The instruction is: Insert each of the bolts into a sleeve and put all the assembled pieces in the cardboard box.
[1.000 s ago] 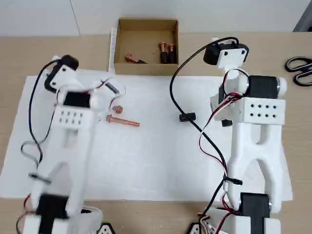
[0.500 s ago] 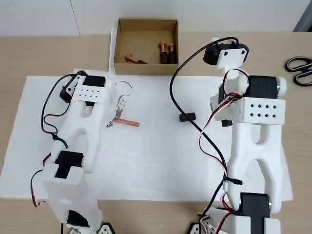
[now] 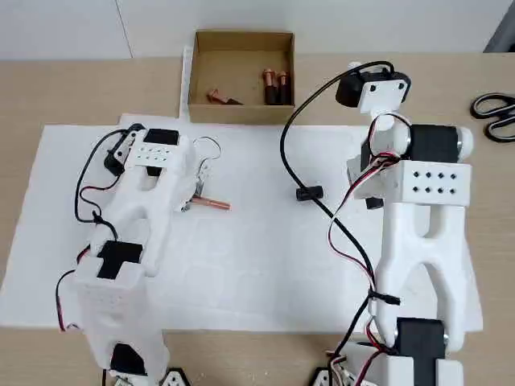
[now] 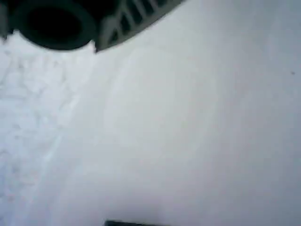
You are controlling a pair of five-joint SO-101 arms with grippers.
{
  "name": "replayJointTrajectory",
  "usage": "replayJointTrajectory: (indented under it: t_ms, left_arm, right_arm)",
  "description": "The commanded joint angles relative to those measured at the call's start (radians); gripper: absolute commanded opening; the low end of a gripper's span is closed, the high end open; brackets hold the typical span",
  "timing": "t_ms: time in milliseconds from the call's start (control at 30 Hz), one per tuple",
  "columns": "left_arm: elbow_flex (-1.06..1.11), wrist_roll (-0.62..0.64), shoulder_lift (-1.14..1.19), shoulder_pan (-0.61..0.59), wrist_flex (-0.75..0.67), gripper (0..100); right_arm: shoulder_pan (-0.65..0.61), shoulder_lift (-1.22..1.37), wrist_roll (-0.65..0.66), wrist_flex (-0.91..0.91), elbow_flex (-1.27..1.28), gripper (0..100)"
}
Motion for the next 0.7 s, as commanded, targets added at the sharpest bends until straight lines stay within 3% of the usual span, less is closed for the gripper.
replayJointTrajectory:
  t_ms: [0, 67, 200, 533, 667]
  left_arm:
    - [-0.022, 0.0, 0.009, -0.008, -0.025, 6]
    - [-0.022, -0.002, 0.009, -0.008, -0.026, 0]
    - [-0.031, -0.031, 0.002, 0.0, 0.0, 1]
    - [-0.338, -0.457, -0.192, 0.0, 0.334, 1]
    - [-0.432, -0.491, -0.276, -0.006, 0.425, 1]
  right_arm:
    - [0.004, -0.048, 0.005, 0.008, -0.052, 0.5]
    - [0.004, -0.048, 0.005, 0.008, -0.052, 0.5]
    - [0.004, -0.048, 0.005, 0.008, -0.052, 0.5]
    - [0.002, -0.054, 0.008, 0.008, -0.052, 0.7]
    - [0.002, -0.058, 0.009, 0.008, -0.054, 0.5]
